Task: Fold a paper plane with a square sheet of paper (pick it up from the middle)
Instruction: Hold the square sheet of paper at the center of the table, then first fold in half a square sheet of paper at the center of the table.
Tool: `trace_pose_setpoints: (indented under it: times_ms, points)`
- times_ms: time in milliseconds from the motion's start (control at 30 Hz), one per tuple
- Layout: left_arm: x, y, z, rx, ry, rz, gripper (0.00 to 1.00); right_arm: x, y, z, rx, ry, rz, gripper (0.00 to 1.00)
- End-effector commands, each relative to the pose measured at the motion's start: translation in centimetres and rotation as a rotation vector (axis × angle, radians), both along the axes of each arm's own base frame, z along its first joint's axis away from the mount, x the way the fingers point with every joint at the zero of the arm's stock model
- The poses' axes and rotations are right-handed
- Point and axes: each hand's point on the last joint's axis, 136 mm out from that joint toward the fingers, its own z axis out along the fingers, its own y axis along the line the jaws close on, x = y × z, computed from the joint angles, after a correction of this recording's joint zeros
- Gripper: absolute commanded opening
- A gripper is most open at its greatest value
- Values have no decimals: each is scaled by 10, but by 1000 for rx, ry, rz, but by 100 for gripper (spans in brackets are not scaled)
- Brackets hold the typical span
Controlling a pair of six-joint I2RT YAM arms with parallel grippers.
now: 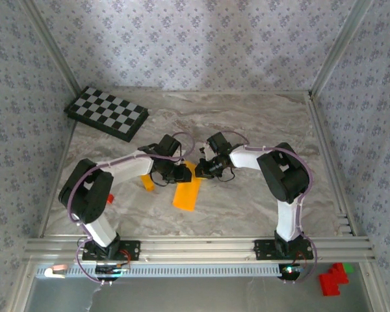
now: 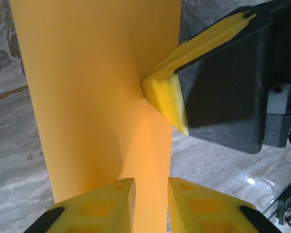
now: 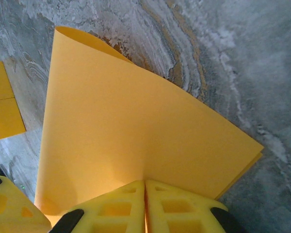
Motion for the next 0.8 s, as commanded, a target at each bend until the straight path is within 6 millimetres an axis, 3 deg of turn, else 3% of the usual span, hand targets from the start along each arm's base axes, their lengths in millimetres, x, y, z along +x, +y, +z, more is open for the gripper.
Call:
trace_pose_setpoints:
  times_ms: [0,233,533,767]
  points:
    - [9,-10,10,-46,-13,-11,25,-30,-46,-72,-257,128,-45,10]
    - [17,4,-11,-10,17,40,25,-30,-46,-73,-258,128,-44,10]
    - [9,27,-40,28,63,69,25,-32,-49,-76,-270,133,-43,10]
    - [8,40,-45,55,63,77,25,-34,-51,-78,-276,138,-45,10]
